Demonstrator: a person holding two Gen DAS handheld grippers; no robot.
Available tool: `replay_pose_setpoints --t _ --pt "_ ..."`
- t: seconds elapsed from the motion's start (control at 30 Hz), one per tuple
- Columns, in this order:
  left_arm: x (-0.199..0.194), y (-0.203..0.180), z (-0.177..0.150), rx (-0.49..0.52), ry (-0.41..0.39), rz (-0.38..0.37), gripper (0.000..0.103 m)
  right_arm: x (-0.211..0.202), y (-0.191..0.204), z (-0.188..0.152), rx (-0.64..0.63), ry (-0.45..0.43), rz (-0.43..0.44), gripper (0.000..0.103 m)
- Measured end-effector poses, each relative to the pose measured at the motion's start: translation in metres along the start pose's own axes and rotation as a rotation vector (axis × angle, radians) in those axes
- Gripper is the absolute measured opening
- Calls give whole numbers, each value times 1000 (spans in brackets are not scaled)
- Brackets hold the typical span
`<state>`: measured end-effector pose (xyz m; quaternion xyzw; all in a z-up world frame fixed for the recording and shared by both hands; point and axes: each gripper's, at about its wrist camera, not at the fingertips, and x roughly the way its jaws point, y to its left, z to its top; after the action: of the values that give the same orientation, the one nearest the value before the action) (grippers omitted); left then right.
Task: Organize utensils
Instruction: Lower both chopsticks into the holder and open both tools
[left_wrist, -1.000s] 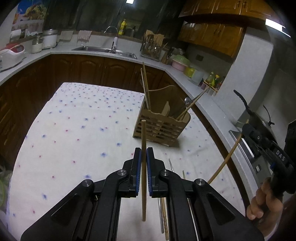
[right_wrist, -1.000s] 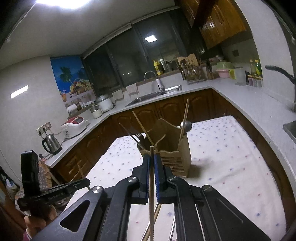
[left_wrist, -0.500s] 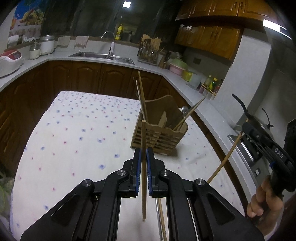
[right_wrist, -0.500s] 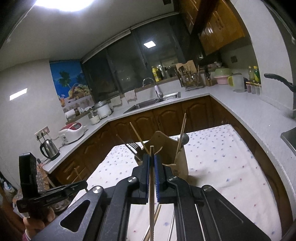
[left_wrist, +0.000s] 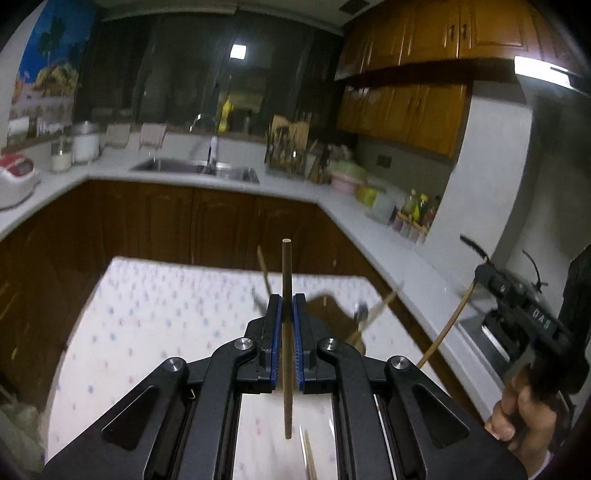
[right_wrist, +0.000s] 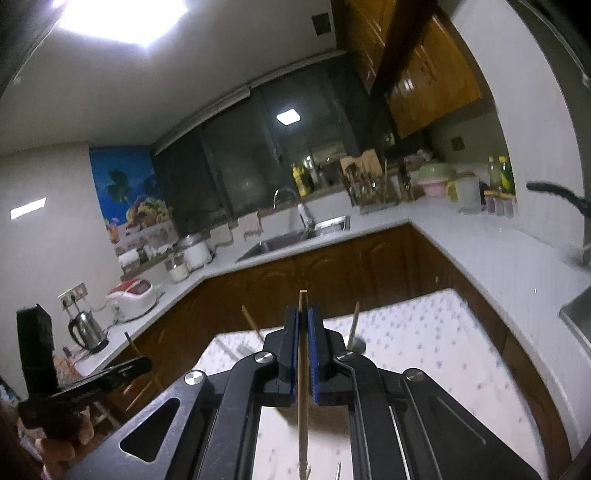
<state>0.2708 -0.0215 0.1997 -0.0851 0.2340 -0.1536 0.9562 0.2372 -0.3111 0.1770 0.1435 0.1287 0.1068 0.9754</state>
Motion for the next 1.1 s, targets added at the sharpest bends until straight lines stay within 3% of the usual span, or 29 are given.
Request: replay_pose_setpoints --t 0.17,0.37,0.7,1.1 --pt "18 -9 35 9 -63 1 5 21 0 25 -9 -63 -30 5" --pt "51 -15 54 12 -83 14 5 48 -7 38 2 -112 -66 5" --pt "112 -1 20 -37 -26 43 5 73 -10 2 -34 -139 -117 5" --pt "135 15 -22 -51 67 68 5 92 -24 -38 -12 -28 -142 5"
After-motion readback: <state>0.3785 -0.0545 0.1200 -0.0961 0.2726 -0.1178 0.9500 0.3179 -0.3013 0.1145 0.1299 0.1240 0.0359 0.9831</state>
